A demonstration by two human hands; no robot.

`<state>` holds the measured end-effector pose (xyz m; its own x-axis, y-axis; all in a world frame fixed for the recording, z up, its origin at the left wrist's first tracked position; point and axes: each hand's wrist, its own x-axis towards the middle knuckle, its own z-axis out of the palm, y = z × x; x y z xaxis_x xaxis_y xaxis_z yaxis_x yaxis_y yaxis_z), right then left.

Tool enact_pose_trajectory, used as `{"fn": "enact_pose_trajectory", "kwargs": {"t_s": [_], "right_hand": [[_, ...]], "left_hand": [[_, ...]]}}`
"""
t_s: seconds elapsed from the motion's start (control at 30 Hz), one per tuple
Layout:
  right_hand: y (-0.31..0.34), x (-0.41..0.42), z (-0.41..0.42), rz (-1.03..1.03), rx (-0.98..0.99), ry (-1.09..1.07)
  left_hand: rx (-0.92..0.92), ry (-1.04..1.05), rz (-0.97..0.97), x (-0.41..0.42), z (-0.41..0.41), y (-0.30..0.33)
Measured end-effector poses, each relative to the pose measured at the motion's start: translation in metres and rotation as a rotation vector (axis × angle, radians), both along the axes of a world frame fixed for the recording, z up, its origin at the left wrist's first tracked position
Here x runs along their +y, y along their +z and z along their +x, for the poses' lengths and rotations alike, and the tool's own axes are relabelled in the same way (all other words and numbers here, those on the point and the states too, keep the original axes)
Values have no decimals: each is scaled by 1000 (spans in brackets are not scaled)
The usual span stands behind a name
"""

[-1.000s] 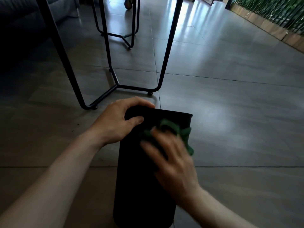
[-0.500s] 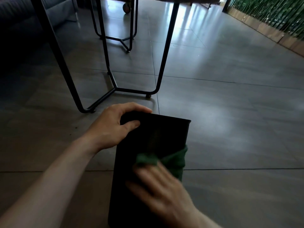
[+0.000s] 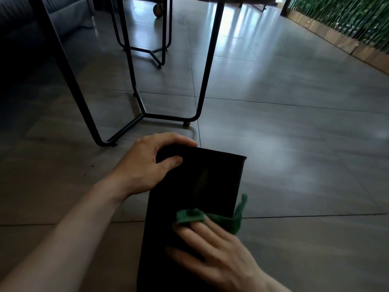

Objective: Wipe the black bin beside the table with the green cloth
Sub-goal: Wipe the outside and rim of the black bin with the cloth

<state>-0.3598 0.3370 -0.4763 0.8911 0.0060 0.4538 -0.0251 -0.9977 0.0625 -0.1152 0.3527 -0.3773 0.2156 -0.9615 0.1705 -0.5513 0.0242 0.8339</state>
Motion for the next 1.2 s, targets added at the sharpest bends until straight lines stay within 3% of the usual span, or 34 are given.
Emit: {"fn": "enact_pose_trajectory", "kwargs": {"t_s": [0.2, 0.4, 0.6, 0.8, 0.87, 1.03, 1.2], "right_hand": [[44, -44, 33, 163, -259, -477], [9, -8, -1, 17, -96, -154], [49, -46, 22, 175, -245, -516], [17, -3, -10, -2, -110, -242], [29, -14, -9, -18, -112, -273], [60, -44, 20, 78, -198, -584], [20, -9, -6, -7, -121, -431]], "left_hand": [[-16, -57, -15, -5, -7, 5], [-23, -17, -12, -3, -3, 3], [-31, -47, -1, -4, -7, 6], [-29, -19, 6, -1, -4, 5], [-38, -22, 5, -3, -5, 6], [-38, -48, 6, -6, -9, 6], [-29, 5, 20, -4, -2, 4]]}}
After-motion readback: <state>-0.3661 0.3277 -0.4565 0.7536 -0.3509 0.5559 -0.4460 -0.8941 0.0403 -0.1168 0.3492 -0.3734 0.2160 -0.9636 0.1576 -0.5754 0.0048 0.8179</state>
